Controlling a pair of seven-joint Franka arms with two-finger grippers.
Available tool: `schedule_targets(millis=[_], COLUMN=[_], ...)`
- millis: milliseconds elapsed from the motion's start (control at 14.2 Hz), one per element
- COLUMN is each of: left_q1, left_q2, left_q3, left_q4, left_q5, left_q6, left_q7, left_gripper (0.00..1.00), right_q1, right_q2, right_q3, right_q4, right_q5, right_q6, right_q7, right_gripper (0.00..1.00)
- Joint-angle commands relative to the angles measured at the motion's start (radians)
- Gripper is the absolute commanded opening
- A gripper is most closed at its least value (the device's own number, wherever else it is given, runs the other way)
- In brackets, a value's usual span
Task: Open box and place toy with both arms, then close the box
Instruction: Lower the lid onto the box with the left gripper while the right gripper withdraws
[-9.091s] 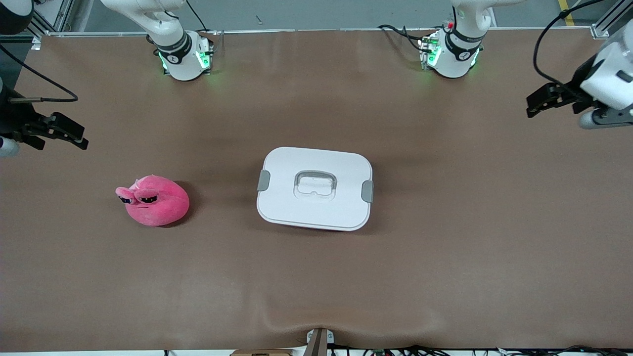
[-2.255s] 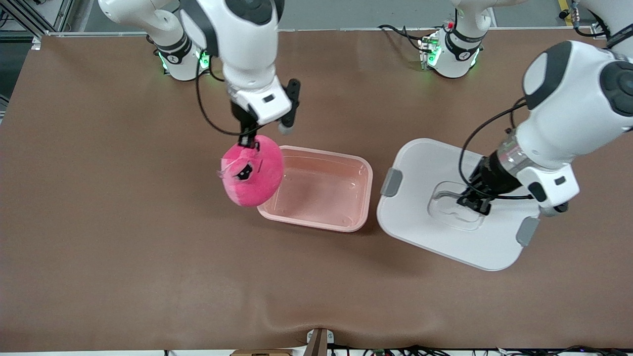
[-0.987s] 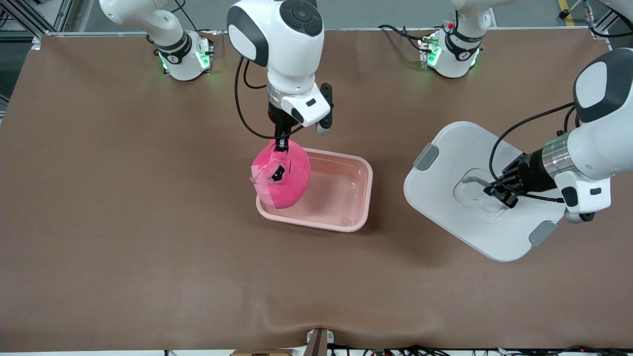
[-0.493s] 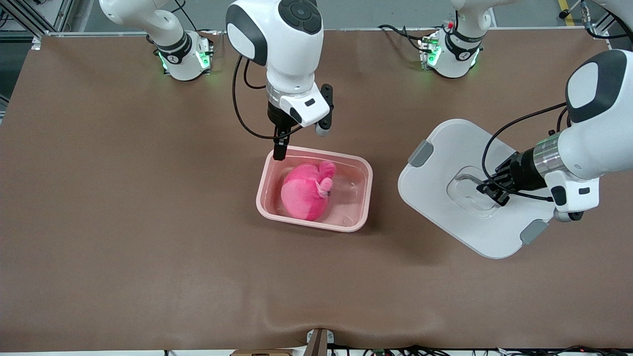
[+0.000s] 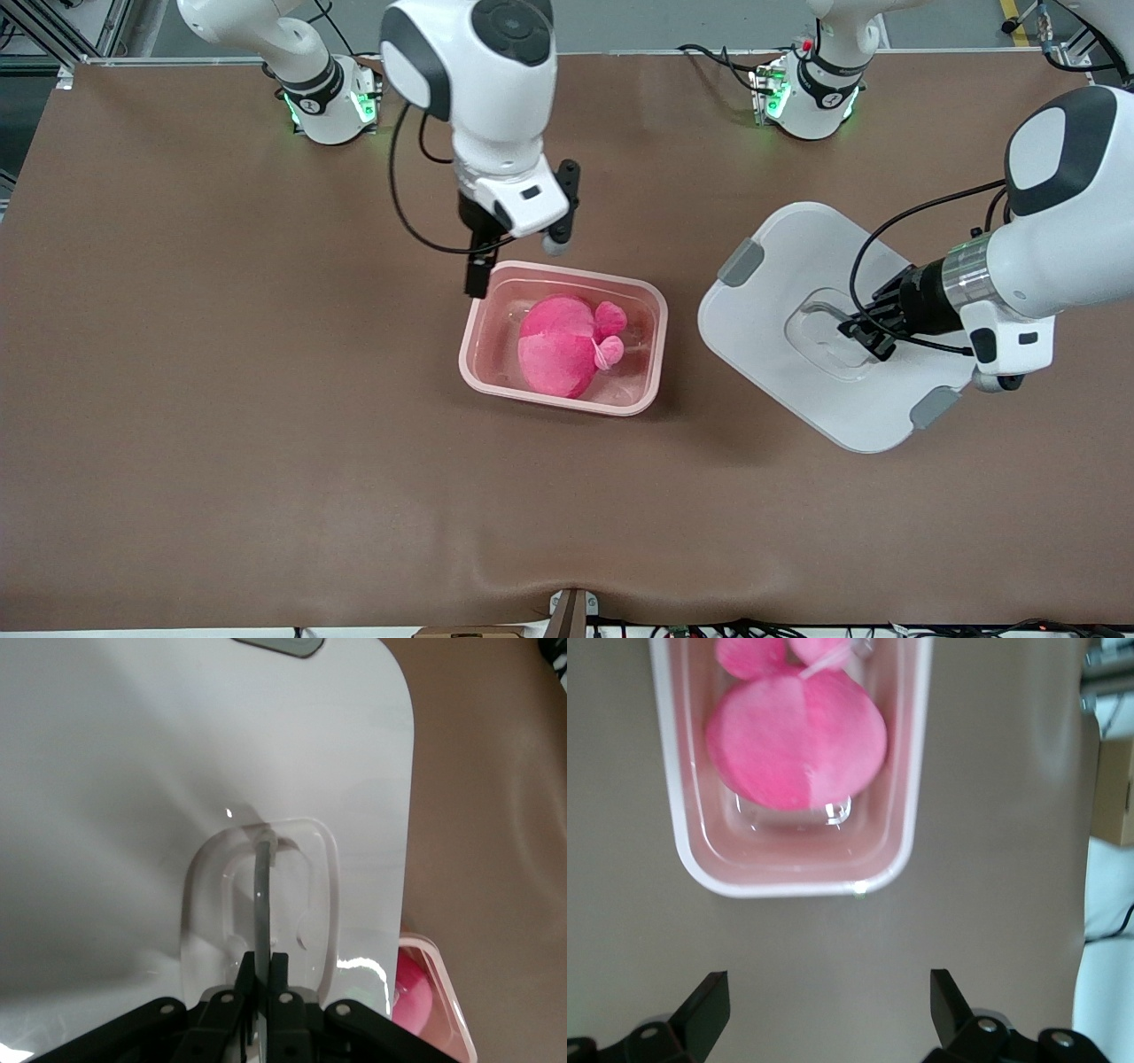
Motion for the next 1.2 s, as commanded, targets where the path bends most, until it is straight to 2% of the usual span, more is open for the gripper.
schedule_targets(millis=[0, 211, 423, 705, 916, 1128], left_q1=[-0.063, -0.179, -0.303, -0.469, -0.541, -0.584], left_q2=[-0.003, 0.025, 0.06, 0.163, 0.198, 0.2], left_q3=[-0.027, -0.022, -0.017, -0.004, 0.007, 0.007], left_q4=[0.005, 0.008, 0.008, 0.01, 0.005, 0.001], left_q5=[-0.022, -0.013, 0.051, 0.316, 0.522, 0.683], left_q6=[0.044, 0.168, 0.323, 0.478, 0.497, 0.497], left_q7=[-0.125, -0.321, -0.521, -0.812, -1.013, -1.153], left_gripper=[0.0, 0.0, 0.0, 0.0, 0.0, 0.0], right_q1=[-0.112, -0.192, -0.275, -0.391, -0.554, -0.652], right_q2=[-0.076, -0.108, -0.134, -0.195, -0.292, -0.335], right_q3=[0.011, 0.013, 0.011, 0.014, 0.027, 0.028], right_q4=[-0.017, -0.017, -0.018, -0.032, -0.145, -0.176], right_q5=[0.053, 0.061, 0.125, 0.148, 0.285, 0.288], right_q6=[-0.04, -0.049, -0.075, -0.115, -0.109, -0.118], right_q7=[0.007, 0.074, 0.192, 0.299, 0.3, 0.301], right_gripper=[1.0, 1.0, 1.0, 1.0, 1.0, 1.0])
